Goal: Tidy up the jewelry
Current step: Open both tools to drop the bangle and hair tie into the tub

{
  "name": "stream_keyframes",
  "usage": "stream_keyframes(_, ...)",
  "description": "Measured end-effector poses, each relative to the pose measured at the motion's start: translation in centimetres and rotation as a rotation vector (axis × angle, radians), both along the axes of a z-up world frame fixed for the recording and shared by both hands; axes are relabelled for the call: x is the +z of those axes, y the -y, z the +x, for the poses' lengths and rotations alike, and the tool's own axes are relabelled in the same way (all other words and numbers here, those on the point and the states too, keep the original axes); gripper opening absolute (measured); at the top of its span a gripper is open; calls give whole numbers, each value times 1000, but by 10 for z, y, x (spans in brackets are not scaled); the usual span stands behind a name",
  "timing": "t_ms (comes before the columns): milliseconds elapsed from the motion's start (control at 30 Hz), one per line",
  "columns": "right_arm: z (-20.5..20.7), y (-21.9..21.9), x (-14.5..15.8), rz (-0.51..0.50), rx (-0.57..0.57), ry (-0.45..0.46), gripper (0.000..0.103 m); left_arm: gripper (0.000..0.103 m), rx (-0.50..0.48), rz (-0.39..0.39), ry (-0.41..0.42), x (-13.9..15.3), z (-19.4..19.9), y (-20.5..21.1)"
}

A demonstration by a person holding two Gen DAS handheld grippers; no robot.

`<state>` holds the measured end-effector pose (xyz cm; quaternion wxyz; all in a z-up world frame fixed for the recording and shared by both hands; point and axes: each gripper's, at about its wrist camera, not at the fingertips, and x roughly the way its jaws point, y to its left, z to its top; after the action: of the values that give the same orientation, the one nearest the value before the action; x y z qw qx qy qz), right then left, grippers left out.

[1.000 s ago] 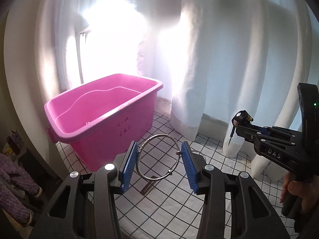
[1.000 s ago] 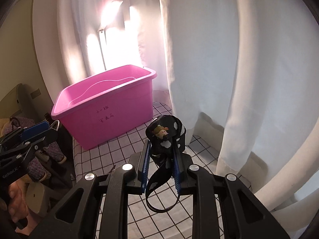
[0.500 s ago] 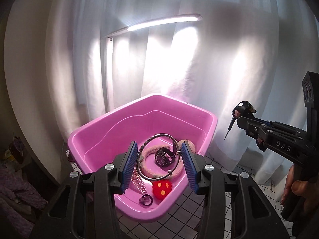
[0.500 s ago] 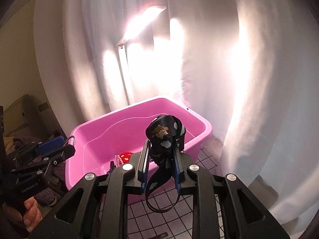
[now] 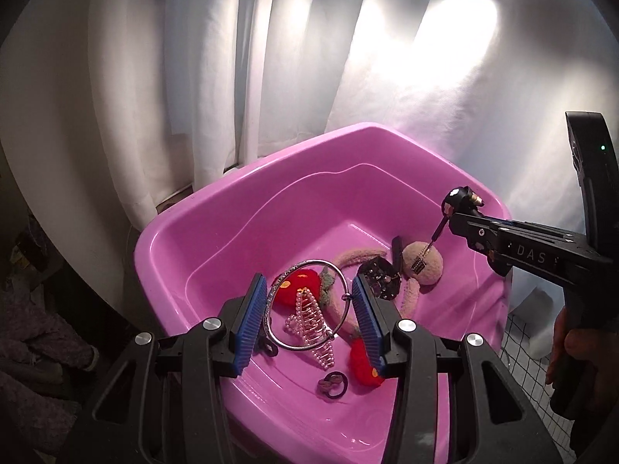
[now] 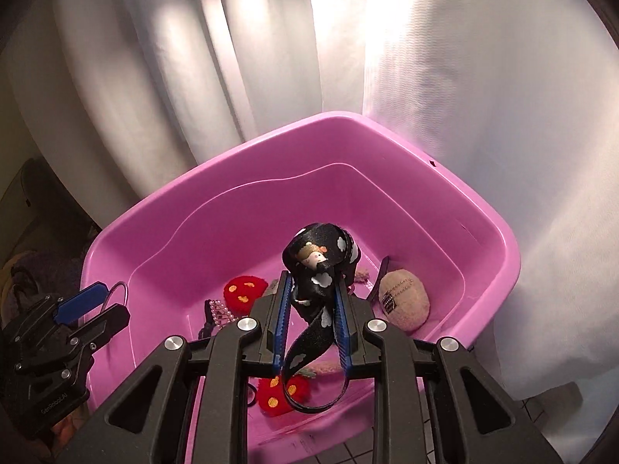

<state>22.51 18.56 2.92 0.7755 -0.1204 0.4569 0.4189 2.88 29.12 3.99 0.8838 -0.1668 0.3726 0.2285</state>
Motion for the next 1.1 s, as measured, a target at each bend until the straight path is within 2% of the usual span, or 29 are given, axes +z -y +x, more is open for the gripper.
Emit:
stream_keyframes(167,15,-15,-18,-82,-8,-54,21,45,14,-66,-91,-15,17,-13)
stream_keyframes(333,26,-30,-28,-125,-16,-53,21,46,26,-57,-140,-18,28,-17)
stream_keyframes(367,28,-32,-30,-138,-16,-49,25,47,29,-59,-143,-18,29,-18)
stream_keyframes(400,29,-33,-31,-145,-18,-45,31,55,31,-63,-145,-17,29,-20)
stream_keyframes(433,30,-33,-31,-149,-18,-43,47,67,33,-65,-144,-17,29,-21)
stream_keyframes(467,30,-33,-30,-149,-22,-36,57,71,36,-58,-139,-15,28,-21)
stream_keyframes(500,31,-32,-28,-144,-29,-26,58,74,39,-45,-133,-13,27,-20)
stream_keyframes(667,28,-31,-23,-145,-26,13,58,74,41,-31,-144,-13,26,-19)
stream_keyframes(1100,20,-25,-15,-131,-19,11,58,74,52,-25,-135,-7,16,-14)
